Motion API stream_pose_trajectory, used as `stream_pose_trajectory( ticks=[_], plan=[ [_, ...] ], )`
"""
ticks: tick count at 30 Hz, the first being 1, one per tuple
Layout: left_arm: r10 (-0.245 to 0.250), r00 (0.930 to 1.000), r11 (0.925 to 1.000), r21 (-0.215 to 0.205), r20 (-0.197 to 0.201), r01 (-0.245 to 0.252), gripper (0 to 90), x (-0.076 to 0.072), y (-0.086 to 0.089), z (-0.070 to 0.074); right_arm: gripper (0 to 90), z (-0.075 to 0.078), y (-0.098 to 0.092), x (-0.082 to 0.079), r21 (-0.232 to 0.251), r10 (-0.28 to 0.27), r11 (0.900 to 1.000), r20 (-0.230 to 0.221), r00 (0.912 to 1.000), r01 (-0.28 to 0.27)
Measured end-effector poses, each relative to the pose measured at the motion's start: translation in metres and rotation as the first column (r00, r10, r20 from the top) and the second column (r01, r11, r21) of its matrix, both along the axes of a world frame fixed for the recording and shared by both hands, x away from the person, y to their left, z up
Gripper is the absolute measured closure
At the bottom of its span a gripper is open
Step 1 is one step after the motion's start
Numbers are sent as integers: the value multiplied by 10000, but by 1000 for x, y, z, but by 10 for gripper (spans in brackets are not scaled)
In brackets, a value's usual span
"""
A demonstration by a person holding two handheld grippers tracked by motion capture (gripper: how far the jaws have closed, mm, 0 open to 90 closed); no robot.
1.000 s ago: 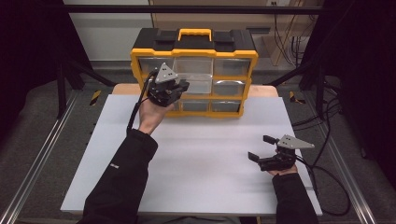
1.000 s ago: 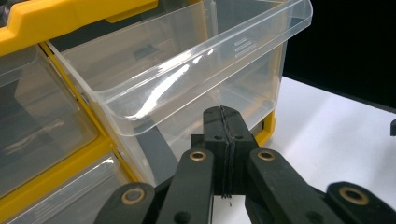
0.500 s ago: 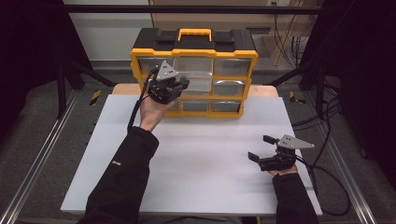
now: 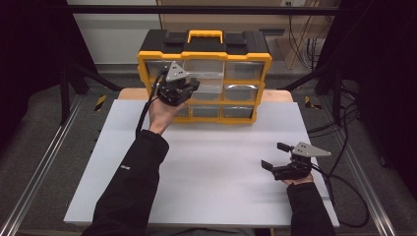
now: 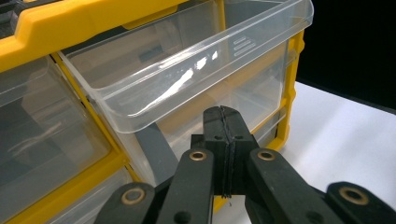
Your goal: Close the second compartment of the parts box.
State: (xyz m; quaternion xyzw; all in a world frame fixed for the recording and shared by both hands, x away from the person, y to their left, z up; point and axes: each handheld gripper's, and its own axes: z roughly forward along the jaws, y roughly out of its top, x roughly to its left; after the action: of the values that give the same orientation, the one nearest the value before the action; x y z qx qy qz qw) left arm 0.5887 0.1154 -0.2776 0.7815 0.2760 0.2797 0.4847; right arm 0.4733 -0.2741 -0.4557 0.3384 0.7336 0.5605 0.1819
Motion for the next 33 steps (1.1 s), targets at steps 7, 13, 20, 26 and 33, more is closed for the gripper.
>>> stream_pose_trajectory(
  ticks=[7,13,20,26,33],
  plan=[
    [24,10000,10000,-68,35,-24,890,5,0,-1,3,0,0,0,16,3,10000,9,10000,-3],
    [110,9999,9999,16,27,-110,890,10,-1,0,3,0,0,0,-2,11,10000,-11,10000,-11],
    [169,9998,9999,-4,40,-169,890,15,-2,0,3,0,0,0,-3,12,10000,-17,10000,-12],
    [203,9997,9998,31,95,-203,890,18,-2,-1,2,-1,0,1,-23,20,10000,-17,10000,-20],
    [243,9996,9997,35,146,-244,891,22,-3,-1,3,-1,1,1,-57,18,10000,-23,10000,-18]
  ],
)
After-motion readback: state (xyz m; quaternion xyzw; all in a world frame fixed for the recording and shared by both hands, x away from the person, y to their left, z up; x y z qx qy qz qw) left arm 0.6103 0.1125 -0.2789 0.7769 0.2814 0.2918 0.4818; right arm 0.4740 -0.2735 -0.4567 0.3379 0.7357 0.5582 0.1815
